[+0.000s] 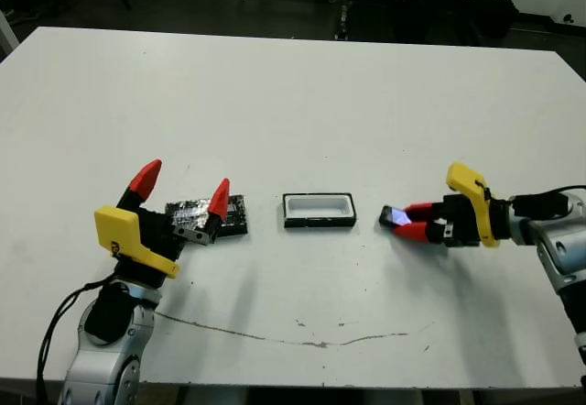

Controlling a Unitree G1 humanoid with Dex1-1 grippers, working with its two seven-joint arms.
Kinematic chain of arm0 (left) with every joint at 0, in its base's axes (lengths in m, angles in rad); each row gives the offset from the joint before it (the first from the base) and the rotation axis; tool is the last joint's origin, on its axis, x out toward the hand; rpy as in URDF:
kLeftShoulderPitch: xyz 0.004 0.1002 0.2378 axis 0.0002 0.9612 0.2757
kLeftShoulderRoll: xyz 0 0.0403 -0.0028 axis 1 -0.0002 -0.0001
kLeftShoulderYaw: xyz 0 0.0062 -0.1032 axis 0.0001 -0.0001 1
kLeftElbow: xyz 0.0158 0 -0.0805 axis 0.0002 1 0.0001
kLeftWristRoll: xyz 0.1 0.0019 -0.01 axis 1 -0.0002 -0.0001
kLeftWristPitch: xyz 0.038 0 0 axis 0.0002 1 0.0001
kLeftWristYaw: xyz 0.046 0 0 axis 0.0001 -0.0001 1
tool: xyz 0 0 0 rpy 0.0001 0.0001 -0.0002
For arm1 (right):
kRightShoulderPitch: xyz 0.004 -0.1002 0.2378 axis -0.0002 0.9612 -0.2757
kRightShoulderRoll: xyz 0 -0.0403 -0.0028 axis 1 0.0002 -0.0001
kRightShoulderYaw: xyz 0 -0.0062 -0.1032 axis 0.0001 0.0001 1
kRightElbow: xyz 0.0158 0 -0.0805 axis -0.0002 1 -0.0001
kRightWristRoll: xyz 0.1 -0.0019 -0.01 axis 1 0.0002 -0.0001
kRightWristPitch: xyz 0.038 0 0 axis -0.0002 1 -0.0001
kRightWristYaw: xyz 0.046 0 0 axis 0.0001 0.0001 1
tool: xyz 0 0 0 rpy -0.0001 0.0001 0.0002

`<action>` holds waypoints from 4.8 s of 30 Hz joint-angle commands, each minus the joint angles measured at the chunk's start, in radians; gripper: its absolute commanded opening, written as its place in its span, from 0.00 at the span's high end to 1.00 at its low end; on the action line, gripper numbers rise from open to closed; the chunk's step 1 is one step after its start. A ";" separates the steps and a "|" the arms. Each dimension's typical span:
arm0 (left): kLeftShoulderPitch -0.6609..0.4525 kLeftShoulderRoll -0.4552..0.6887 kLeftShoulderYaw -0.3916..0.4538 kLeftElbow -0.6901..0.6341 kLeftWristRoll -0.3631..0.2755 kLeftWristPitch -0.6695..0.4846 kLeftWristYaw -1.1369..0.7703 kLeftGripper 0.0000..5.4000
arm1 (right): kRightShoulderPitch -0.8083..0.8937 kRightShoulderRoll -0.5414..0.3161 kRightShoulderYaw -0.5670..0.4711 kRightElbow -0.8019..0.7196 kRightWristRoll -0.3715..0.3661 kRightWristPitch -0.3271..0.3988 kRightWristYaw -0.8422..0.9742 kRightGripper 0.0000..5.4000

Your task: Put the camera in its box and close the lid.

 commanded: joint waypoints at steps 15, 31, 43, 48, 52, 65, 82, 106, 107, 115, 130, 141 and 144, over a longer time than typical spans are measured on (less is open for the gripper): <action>0.009 0.007 -0.001 -0.006 -0.002 0.014 -0.004 0.00 | -0.362 0.256 0.114 0.240 -0.036 -0.017 0.052 0.70; 0.003 0.005 -0.009 -0.008 0.015 0.017 0.005 0.00 | -0.446 0.402 0.228 0.450 -0.148 -0.040 0.126 0.70; 0.008 0.003 -0.013 -0.014 0.013 0.032 0.009 0.00 | -0.443 0.434 0.221 0.538 -0.159 -0.057 0.170 0.70; 0.011 0.004 -0.012 -0.009 0.005 0.025 0.001 0.00 | -0.433 0.430 0.215 0.546 -0.159 -0.066 0.186 0.70; 0.015 0.006 -0.011 -0.014 0.004 0.033 0.003 0.00 | -0.418 0.417 0.212 0.545 -0.166 -0.074 0.188 0.70; 0.020 0.019 0.000 -0.014 -0.002 0.027 -0.018 0.00 | -0.373 0.364 0.196 0.547 -0.169 -0.139 0.204 0.70; 0.023 0.028 0.017 -0.019 -0.007 0.021 -0.041 0.00 | -0.327 0.325 0.154 0.639 -0.174 -0.244 0.219 0.70; 0.014 0.025 0.022 -0.013 0.000 0.020 -0.046 0.00 | -0.358 0.292 0.216 0.703 -0.230 -0.335 0.273 0.66; 0.013 0.024 0.022 -0.013 0.001 0.020 -0.045 0.00 | -0.359 0.292 0.222 0.700 -0.233 -0.358 0.282 0.63; 0.012 0.022 0.018 -0.022 -0.003 0.030 -0.044 0.00 | -0.362 0.290 0.214 0.682 -0.226 -0.368 0.296 0.45; 0.001 0.014 0.005 -0.016 -0.002 0.038 -0.038 0.00 | -0.316 0.231 0.162 0.509 -0.185 -0.318 0.290 0.10; 0.006 0.016 -0.003 -0.014 0.004 0.033 -0.035 0.00 | -0.286 0.117 -0.004 0.286 -0.009 -0.155 0.322 0.00; 0.007 0.014 -0.004 -0.016 0.000 0.038 -0.034 0.00 | -0.270 0.079 -0.048 0.204 0.045 -0.112 0.325 0.00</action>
